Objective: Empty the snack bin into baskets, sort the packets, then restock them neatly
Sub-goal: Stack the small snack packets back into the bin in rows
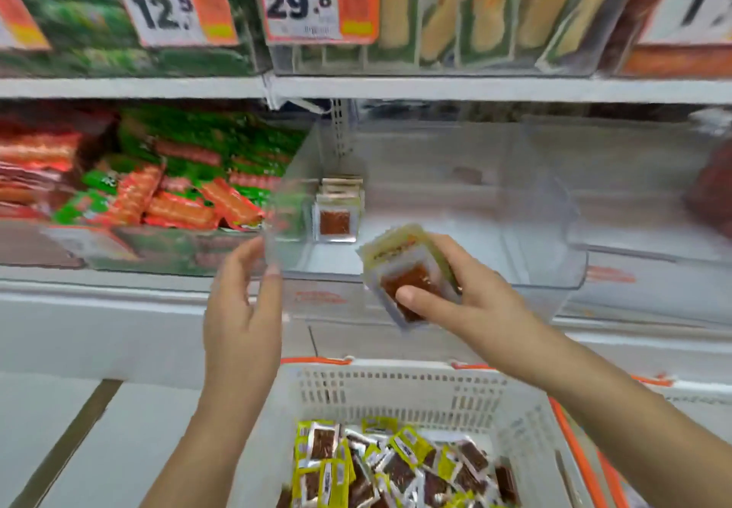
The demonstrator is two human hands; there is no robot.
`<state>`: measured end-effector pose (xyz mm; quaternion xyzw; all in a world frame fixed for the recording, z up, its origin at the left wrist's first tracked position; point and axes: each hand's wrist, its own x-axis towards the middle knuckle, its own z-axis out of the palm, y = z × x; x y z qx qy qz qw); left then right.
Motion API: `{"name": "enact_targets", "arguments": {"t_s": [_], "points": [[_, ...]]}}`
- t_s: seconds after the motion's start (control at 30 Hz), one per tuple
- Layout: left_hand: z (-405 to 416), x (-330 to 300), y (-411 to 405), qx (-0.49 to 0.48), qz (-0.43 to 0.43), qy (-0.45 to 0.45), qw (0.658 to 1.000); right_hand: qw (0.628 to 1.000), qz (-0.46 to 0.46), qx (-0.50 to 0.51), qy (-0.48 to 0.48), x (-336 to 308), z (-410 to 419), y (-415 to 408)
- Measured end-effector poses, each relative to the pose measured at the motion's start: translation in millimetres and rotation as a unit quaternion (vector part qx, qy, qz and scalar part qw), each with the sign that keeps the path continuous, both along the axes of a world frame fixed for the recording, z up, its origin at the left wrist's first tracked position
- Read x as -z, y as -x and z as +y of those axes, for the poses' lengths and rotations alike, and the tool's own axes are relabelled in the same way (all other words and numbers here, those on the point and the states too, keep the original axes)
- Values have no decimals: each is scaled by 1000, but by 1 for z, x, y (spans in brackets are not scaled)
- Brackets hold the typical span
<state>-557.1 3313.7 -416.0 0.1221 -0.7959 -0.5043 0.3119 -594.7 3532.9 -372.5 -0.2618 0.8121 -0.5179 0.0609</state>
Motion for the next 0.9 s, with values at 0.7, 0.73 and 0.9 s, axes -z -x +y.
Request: {"name": "enact_targets", "arguments": {"t_s": [0.7,0.73,0.9], "points": [[-17,2,74,-81,-80,172,978,857,124,67,-496,28,-127,153],[-17,3,74,-82,-76,172,979,862,97,82,-491,28,-125,153],[-16,5,75,-87,-60,167,980,884,-17,105,-455,21,-123,151]]}}
